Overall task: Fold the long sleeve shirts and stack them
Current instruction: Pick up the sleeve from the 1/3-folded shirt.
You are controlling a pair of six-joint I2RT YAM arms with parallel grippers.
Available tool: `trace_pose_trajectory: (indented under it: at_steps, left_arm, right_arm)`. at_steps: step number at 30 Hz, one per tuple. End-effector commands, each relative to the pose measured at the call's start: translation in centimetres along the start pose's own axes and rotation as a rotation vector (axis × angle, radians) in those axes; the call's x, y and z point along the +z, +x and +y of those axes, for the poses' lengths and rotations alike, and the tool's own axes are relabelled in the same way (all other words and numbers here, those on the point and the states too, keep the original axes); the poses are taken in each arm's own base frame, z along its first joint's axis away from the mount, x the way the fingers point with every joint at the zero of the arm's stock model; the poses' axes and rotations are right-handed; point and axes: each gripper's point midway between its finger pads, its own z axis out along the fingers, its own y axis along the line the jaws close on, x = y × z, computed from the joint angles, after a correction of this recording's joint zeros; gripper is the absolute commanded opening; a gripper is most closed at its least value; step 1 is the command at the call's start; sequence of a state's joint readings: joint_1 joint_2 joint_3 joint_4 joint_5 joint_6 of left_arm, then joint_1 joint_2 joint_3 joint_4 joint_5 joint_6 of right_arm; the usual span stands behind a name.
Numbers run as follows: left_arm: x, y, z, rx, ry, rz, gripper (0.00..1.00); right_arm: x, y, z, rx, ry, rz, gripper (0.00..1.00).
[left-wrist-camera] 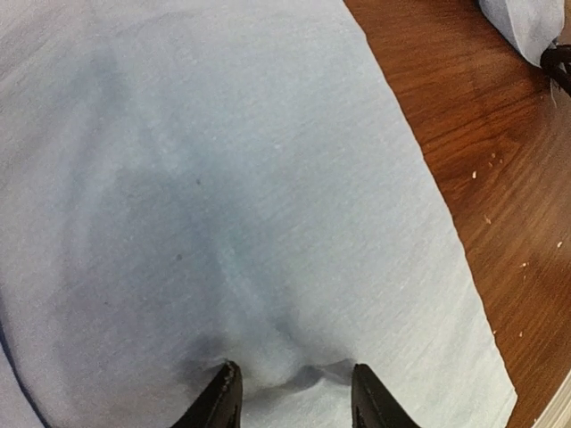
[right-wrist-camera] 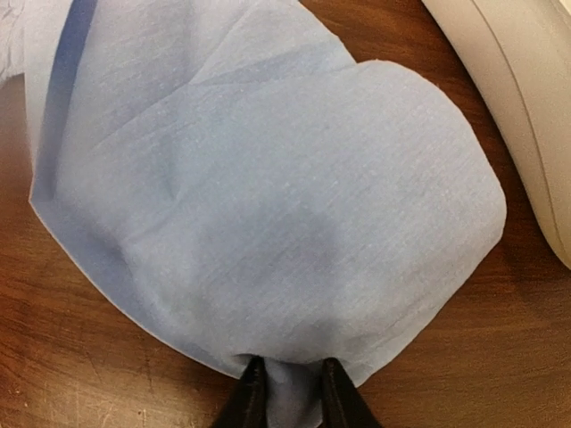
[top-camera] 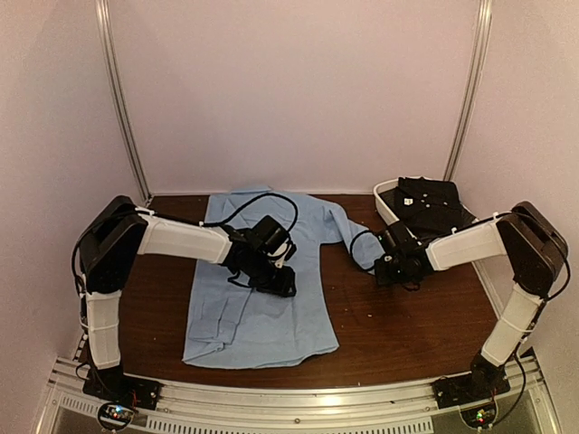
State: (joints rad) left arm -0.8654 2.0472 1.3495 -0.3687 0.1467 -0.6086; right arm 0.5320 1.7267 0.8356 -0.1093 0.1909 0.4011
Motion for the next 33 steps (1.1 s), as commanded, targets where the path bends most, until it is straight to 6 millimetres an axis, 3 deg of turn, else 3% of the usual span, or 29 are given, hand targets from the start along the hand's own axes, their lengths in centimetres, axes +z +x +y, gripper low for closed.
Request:
trace_pose_trajectory:
  at_steps: [1, 4, 10, 19, 25, 33]
  left_arm:
    - [0.5, 1.6, 0.4, -0.006, -0.002, 0.031, 0.44]
    - [0.3, 1.9, 0.2, 0.0, 0.009, 0.037, 0.44]
    - [-1.0, 1.2, -0.7, 0.014, 0.02, 0.002, 0.44]
    - [-7.0, -4.3, -3.3, 0.024, 0.082, -0.203, 0.47]
    - [-11.4, -6.5, -1.9, -0.06, 0.184, -0.322, 0.47]
    - [-14.5, -6.4, 1.5, -0.148, 0.245, -0.388, 0.48]
  right_arm:
    - [-0.3, -0.1, -0.1, 0.0, 0.011, 0.031, 0.14]
    - [-1.6, -1.5, 0.0, -0.012, 0.005, 0.021, 0.01]
    - [-5.5, -5.2, 2.8, -0.031, -0.153, -0.009, 0.0]
    - [-12.2, -9.1, 12.8, 0.026, -0.683, -0.009, 0.0]
    - [-17.2, -12.2, 18.7, 0.179, -1.068, -0.015, 0.0]
    - [-23.2, -13.9, 24.2, 0.452, -1.513, 0.031, 0.0]
